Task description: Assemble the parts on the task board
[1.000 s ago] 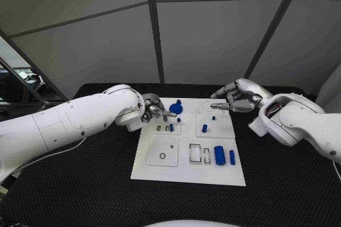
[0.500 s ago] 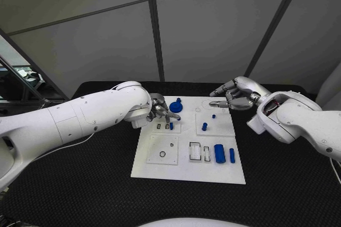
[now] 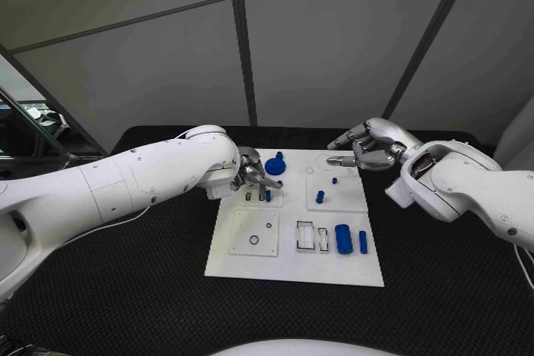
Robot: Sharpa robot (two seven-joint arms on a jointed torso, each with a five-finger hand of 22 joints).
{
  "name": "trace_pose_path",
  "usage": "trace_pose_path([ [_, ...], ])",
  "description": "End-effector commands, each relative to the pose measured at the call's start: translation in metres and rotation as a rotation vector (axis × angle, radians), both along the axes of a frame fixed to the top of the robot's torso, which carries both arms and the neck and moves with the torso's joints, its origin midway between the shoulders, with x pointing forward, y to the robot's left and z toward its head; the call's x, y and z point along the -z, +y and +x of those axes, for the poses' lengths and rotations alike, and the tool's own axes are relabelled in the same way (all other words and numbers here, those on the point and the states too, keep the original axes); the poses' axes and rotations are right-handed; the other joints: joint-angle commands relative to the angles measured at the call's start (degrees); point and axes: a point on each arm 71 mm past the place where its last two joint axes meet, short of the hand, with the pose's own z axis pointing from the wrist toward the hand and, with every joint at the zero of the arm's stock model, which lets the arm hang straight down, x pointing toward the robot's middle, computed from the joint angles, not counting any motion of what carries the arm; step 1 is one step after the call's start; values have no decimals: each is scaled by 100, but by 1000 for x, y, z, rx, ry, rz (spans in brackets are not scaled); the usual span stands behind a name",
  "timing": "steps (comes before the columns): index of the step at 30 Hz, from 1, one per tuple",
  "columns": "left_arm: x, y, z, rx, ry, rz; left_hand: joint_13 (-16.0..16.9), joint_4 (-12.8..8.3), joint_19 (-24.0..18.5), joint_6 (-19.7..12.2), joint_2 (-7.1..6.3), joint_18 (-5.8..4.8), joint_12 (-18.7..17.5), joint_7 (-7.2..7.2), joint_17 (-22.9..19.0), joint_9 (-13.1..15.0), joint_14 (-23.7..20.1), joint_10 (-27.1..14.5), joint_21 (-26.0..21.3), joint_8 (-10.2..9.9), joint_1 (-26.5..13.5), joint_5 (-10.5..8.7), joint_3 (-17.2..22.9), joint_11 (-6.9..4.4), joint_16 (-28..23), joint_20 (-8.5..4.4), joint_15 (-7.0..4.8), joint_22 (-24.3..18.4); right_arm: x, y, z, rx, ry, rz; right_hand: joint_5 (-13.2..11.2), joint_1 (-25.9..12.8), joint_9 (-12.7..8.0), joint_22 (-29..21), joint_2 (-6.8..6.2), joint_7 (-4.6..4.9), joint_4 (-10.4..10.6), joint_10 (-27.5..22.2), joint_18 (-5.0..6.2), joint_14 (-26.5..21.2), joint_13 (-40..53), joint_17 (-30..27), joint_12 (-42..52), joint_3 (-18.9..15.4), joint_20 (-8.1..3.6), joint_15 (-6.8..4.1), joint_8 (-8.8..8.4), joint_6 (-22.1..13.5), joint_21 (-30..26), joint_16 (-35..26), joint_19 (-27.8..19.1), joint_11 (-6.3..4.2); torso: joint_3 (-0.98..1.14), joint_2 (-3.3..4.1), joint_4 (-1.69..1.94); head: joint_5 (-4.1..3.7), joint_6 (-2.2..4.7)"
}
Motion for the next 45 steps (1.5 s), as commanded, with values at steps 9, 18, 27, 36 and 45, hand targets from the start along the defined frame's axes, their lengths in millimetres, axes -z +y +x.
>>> trace_pose_path([
  [9,2,-2,-3,45,45,49,380,-56,27,-40,12,-72,85,-14,975,112,455,57,29,-53,121,69,-11,-5,30,-1,-25,24,0,2,1,-11,5,-6,33,-31,-9,320,23,2,-24,-28,41,227,-10,-7,-31,-3,-39,-32,-27,2,-39,-37,-3,7,1,-1,2,4,-10],
  [18,2,-3,-3,55,51,51,438,-87,8,-50,33,-71,65,-16,975,300,451,56,38,-113,194,361,-11,-6,26,0,-24,49,0,2,1,-13,8,-7,48,-30,-10,334,35,2,-29,-19,38,230,0,5,-20,1,-39,-32,-33,3,-32,-33,5,7,-1,5,-2,5,-19],
  [27,1,-5,-3,50,35,36,477,-184,-8,-54,198,-67,28,-31,973,449,449,54,37,-194,386,457,97,-18,19,-6,-33,65,0,2,2,-14,8,-8,59,-28,-11,347,50,2,-35,-13,35,232,7,9,-13,7,-39,-32,-38,5,-25,-31,13,7,0,-1,5,-2,-35],
  [36,1,-5,-3,52,35,34,514,-377,-39,-82,331,-60,-34,-53,971,587,446,46,16,-345,700,1074,237,-38,11,-21,-50,58,1,2,2,-17,14,-11,67,-25,-12,357,59,2,-41,-6,33,234,15,14,-3,12,-39,-32,-41,8,-19,-29,19,7,5,-2,8,-3,-46],
  [45,2,-4,-3,61,47,41,552,-592,-48,-110,387,-60,-97,-65,988,697,450,40,8,-530,1041,1996,431,-54,18,-39,-66,82,2,3,2,-20,23,-16,81,-16,-13,364,75,2,-53,4,31,238,26,28,9,20,-40,-33,-47,10,-16,-24,24,6,5,1,-1,6,-44],
])
